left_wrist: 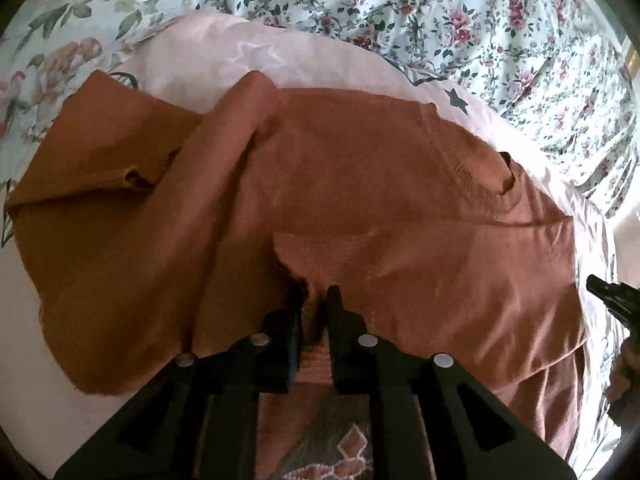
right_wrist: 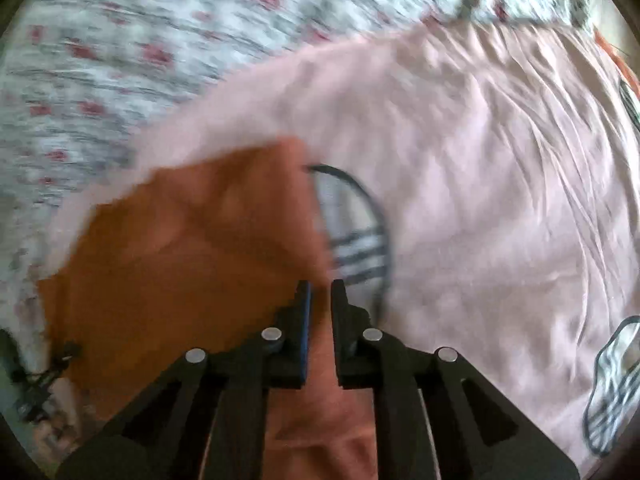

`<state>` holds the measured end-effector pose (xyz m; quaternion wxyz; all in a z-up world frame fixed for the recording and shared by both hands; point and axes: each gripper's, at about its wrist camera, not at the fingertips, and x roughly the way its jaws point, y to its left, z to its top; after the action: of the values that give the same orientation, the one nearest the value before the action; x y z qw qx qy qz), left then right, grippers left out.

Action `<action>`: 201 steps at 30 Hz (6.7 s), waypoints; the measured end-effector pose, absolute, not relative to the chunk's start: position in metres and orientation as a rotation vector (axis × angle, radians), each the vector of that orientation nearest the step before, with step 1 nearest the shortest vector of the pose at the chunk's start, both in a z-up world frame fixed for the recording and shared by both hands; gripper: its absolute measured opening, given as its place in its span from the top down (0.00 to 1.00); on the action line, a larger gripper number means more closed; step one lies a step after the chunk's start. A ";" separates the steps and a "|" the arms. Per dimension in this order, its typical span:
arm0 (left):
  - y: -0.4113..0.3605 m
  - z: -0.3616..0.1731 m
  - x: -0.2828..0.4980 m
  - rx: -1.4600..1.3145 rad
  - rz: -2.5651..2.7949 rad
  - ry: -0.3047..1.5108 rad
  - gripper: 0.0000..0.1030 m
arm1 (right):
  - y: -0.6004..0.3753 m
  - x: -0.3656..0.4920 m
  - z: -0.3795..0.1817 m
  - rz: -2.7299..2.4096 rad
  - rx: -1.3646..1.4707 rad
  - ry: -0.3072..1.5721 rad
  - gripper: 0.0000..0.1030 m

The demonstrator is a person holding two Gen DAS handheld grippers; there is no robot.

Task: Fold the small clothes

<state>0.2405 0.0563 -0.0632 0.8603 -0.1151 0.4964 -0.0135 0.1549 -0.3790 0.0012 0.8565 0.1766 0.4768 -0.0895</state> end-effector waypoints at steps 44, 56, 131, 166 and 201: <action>0.173 0.019 0.259 -0.110 0.054 0.921 0.94 | -0.289 0.127 -0.015 -0.028 0.486 1.125 0.58; -0.030 0.056 0.246 -0.193 -0.327 0.863 0.94 | -0.302 0.115 -0.011 -0.040 0.517 1.083 0.58; 0.129 -0.056 0.178 -0.342 0.189 1.057 0.68 | -0.334 0.138 -0.047 -0.171 0.500 1.068 0.91; 0.127 -0.037 -0.021 -0.396 -0.161 1.190 0.36 | -0.289 -0.037 0.023 -0.068 0.400 1.086 0.53; 0.123 -0.059 -0.080 -0.361 -0.332 1.298 0.80 | -0.324 -0.182 -0.026 -0.035 0.639 1.146 0.90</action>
<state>-0.0798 0.1228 -0.0585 0.7687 -0.1665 0.5983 -0.1529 -0.1820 -0.3242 -0.0260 0.7922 0.2972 0.5328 -0.0165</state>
